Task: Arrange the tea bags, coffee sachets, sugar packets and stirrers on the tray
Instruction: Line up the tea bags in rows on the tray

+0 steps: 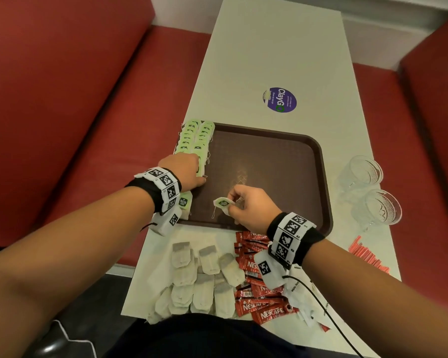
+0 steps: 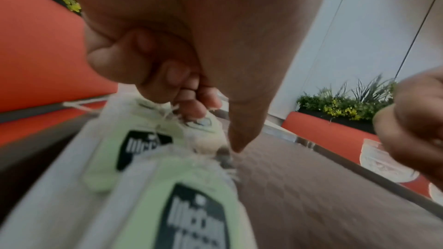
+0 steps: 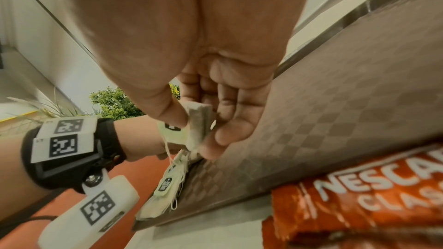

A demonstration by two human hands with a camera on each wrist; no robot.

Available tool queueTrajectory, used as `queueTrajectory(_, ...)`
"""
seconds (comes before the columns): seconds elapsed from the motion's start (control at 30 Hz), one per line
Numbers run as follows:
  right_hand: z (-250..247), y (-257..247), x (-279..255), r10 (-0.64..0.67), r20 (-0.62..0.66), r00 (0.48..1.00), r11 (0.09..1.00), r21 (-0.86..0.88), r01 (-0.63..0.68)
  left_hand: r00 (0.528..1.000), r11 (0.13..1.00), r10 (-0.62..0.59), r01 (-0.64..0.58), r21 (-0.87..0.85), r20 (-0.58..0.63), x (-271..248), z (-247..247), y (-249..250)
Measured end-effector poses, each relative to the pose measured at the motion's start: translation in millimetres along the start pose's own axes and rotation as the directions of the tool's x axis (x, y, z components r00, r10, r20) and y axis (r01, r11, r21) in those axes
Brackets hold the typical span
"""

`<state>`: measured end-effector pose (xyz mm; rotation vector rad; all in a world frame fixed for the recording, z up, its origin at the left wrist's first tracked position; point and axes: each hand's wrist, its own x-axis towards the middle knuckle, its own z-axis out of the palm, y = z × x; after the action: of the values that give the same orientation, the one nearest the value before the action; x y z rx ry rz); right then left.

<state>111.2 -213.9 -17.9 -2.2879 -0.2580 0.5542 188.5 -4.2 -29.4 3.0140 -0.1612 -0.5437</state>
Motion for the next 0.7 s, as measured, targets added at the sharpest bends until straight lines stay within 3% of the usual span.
queueTrajectory(0.1, -1, -3, 0, 0.011, 0.028, 1.0, 0.999, 0.04, -0.012, 0.999, 0.999, 0.015, -0.017, -0.038, -0.053, -14, -7, -4)
queueTrajectory(0.27, 1, -5, 2, -0.011, 0.039, 0.999, 1.0, 0.029, 0.01, 1.0, 0.996, -0.013, 0.012, 0.086, 0.012, -41, 8, -3)
queueTrajectory(0.5, 6, -9, 5, -0.028, 0.045, 0.999, 1.0, 0.013, 0.028, 0.998, 0.997, -0.066, 0.067, 0.05, -0.018, -53, 19, -11)
queueTrajectory(0.6, 8, -9, 6, -0.049, 0.032, 0.998, 0.998, 0.03, 0.048, 0.995, 0.989, 0.045, -0.057, -0.138, -0.093, -59, 15, -11)
queueTrajectory(0.7, 11, -8, 8, -0.076, 0.009, 0.997, 0.994, 0.084, 0.075, 0.968, 0.878, 0.194, -0.244, -0.412, -0.159, -68, 4, -4)
